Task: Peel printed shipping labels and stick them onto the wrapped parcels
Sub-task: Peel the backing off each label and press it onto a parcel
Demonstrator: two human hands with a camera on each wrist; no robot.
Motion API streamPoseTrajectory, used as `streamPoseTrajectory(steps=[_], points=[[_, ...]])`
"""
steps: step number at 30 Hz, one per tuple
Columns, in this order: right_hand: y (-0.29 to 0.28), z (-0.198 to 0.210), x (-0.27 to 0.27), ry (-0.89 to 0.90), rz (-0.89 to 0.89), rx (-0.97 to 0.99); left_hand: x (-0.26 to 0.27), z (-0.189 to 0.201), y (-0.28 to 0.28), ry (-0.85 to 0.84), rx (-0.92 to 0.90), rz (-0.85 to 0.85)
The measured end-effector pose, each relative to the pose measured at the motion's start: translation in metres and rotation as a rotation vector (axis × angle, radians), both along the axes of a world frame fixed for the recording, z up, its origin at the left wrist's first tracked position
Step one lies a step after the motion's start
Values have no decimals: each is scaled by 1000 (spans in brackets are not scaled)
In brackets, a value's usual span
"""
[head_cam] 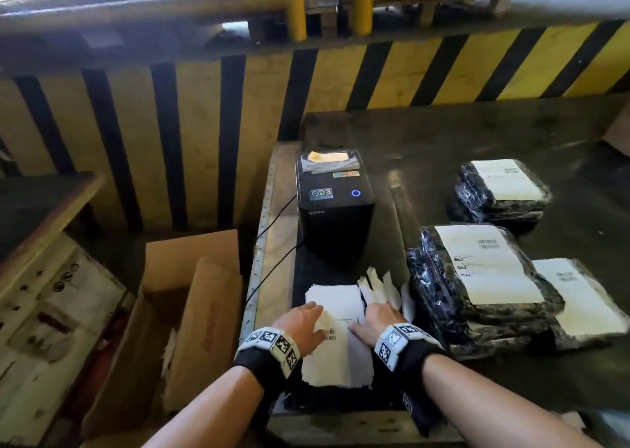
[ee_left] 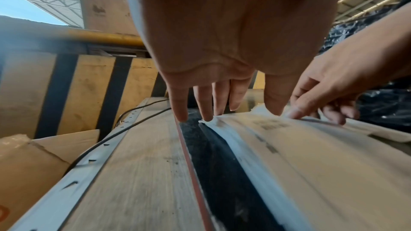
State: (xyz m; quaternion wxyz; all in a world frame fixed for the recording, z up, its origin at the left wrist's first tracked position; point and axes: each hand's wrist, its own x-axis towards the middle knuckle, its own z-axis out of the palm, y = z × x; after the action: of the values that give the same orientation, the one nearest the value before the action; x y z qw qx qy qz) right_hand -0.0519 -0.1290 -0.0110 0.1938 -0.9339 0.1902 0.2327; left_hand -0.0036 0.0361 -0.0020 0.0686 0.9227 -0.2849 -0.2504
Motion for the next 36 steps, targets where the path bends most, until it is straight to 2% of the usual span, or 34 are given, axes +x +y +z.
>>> streamPoseTrajectory(steps=[9,16,19,24,26,28,30,33,36], points=[[-9,-8,6,-66,-61,86,7,-10,3,-42,-65,-17],[-16,-6,5,-113,-70,66,9,-11,6,-66,-64,-17],[-18,8,6,-175,-49,12,11,-12,8,-77,-51,-21],[-28,52,23,-236,-10,95,21,0,8,-89,-16,-3],[-35,73,27,-262,33,119,30,15,7,-154,-116,57],[-40,96,30,-274,117,154,38,39,2,-265,-309,107],[-43,119,33,-256,215,196,40,65,-7,-378,-483,34],[-44,145,38,-279,302,242,40,90,-25,-414,-537,-107],[-52,160,39,-370,275,313,40,104,-34,-388,-559,-147]])
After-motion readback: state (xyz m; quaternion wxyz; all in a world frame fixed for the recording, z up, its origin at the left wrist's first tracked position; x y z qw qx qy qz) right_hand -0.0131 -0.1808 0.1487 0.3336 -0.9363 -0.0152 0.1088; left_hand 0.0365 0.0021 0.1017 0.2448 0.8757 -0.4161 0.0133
